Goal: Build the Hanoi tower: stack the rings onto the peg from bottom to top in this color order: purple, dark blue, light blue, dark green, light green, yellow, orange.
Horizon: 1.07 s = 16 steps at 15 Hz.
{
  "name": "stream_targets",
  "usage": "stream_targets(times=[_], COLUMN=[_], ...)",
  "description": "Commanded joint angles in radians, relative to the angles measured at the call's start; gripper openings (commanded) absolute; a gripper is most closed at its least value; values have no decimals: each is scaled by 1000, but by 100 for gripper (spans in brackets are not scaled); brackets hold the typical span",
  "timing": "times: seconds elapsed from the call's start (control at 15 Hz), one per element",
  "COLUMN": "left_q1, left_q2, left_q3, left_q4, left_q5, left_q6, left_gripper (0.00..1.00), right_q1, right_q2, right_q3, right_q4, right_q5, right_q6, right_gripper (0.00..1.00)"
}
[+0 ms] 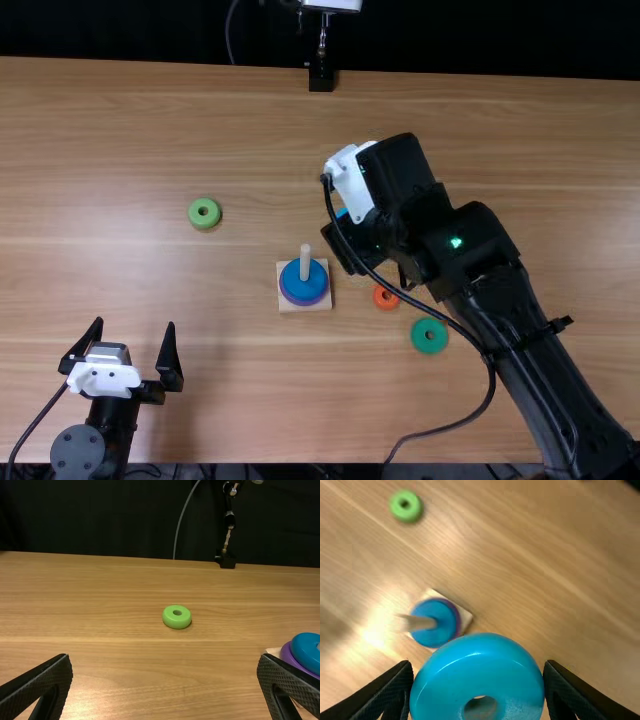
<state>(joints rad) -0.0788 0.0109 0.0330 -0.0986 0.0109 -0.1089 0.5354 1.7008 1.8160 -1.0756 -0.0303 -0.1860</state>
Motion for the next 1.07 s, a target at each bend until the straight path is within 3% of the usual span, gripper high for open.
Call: stream_targets(times=[0.0, 0.47, 1.0], left_q1=[1, 1, 1], left_q2=[-11, -11, -11], left_q3=[-33, -33, -33], left_q4=[-4, -4, -4], left_q5=[2, 2, 2], left_q6=[4, 4, 4], left_gripper=[100, 100, 100], right_q1=[29, 107, 110], right_q2=[-26, 45, 111], right_q3=[62, 95, 92], right_q4=[-10, -8, 5], right_q5=[-8, -8, -10], right_q6=[-11, -4, 2], right_gripper=[0, 0, 0])
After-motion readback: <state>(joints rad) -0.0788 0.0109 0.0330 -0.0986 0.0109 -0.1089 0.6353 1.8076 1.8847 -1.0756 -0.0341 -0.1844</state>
